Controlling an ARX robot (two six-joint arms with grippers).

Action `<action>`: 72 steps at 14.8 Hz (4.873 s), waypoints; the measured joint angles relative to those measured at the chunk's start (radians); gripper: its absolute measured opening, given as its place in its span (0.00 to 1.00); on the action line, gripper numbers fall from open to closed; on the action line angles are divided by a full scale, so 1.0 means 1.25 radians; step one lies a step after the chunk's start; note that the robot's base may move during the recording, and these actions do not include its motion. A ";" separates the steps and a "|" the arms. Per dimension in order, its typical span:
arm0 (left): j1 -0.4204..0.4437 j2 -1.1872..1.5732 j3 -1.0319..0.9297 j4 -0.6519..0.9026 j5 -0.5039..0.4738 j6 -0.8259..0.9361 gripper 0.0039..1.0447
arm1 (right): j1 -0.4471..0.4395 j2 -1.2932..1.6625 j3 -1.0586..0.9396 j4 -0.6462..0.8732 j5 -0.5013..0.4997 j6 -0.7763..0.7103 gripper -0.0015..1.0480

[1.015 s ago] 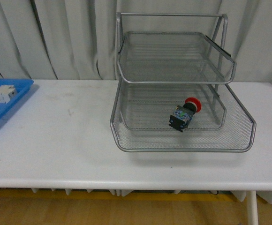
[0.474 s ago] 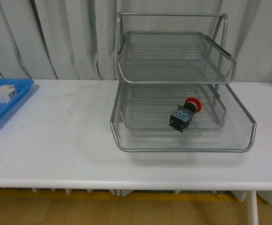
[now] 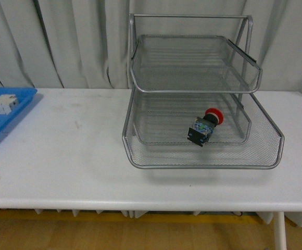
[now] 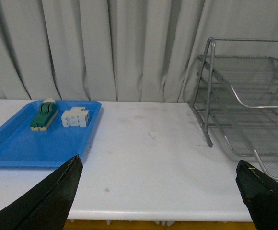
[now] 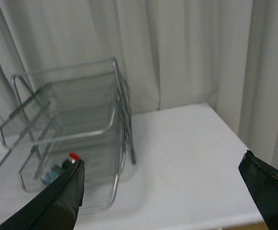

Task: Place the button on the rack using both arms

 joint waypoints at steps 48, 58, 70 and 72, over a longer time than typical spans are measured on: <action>0.000 0.000 0.000 0.000 0.000 0.000 0.94 | 0.293 1.410 0.904 -0.129 0.035 0.018 0.02; 0.000 0.000 0.000 0.000 0.000 0.000 0.94 | 0.078 0.727 0.312 0.126 -0.117 0.245 0.02; 0.000 0.000 0.000 0.000 0.000 0.000 0.94 | 0.087 0.159 -0.006 0.166 0.044 -0.087 0.02; 0.000 0.000 0.000 0.000 0.000 0.000 0.94 | 0.087 0.108 -0.027 0.146 0.044 -0.087 0.02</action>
